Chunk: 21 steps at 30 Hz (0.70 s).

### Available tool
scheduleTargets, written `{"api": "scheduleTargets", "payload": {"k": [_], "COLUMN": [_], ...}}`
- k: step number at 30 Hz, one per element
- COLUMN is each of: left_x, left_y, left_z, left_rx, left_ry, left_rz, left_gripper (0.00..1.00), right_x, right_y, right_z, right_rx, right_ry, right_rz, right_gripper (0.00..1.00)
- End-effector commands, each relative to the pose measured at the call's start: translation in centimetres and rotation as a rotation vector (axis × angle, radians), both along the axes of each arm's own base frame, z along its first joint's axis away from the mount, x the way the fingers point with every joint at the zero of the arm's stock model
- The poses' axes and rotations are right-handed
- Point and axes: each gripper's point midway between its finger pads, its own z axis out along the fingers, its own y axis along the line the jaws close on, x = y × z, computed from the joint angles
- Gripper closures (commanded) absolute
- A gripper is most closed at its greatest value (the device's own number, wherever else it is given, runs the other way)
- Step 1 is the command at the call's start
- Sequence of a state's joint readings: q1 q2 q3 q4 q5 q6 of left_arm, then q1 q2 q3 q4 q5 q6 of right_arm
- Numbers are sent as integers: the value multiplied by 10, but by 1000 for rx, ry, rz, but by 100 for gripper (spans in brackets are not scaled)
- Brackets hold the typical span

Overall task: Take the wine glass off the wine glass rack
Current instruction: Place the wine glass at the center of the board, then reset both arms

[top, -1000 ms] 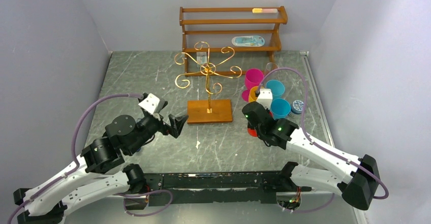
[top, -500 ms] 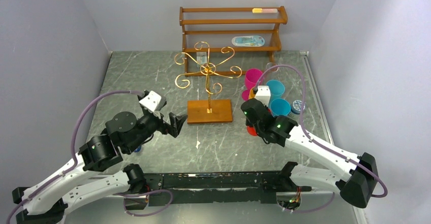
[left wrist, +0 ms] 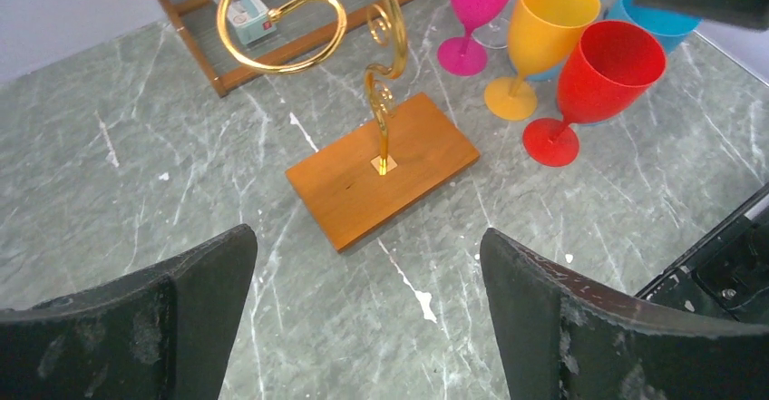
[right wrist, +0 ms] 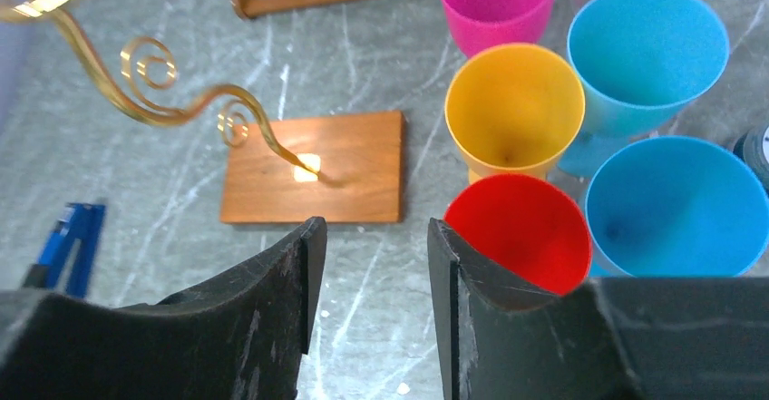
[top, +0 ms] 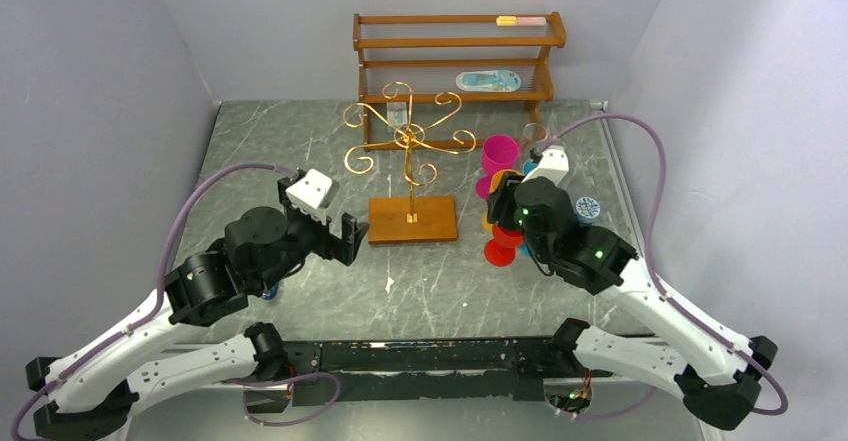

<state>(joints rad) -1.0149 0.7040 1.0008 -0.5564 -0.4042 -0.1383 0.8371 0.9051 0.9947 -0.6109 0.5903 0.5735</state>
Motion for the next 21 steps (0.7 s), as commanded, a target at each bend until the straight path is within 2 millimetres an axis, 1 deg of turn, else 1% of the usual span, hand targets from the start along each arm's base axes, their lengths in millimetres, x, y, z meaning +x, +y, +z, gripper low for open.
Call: {"api": "scheduleTargets", "payload": {"k": [1,3,5,7,8,9,11,14,15,17,18,19,20,21], "left_x": [1,-2,-4,-1,1,3,4,9,13,27,40,48,58,67], "left_y": [11,3,3,9,15,21,31,42,45,56,68,75,84,92], "left_z": [3,-7,-19,-27,-29,-26,-31,-48,-53,-61,-66,-73,-73,-69], "left_rx": [-2,12,43,74,92,87,94,113,120,140,144,144,134,115], "left_ry": [28,86,135,161,170,180,216,261,268,296,322,355,365,356], "left_rz": [53,33,44,91,118,159,217,276,292,316,353,350,374,394], "left_gripper": [4,4,4,4,4,4,4,4,4,4,4,4,4,4], "right_x": [-5,-9,-14,-14,-13,-12,-8,3,9,22,30,40,47,55], "right_y": [-6,0,10,10,8,6,5,-1,-4,-14,-21,-32,-37,-45], "right_z": [33,45,53,57,57,55,54,50,48,52,56,61,64,67], "right_rx": [83,116,141,159,157,144,110,55,35,24,26,35,50,61], "right_ry": [-59,-84,-108,-130,-136,-136,-124,-91,-73,-56,-57,-59,-52,-49], "right_rz": [-2,50,127,124,113,104,91,44,23,-12,-23,-47,-39,-46], "right_gripper": [50,45,42,41,39,37,34,30,29,27,27,26,25,24]}}
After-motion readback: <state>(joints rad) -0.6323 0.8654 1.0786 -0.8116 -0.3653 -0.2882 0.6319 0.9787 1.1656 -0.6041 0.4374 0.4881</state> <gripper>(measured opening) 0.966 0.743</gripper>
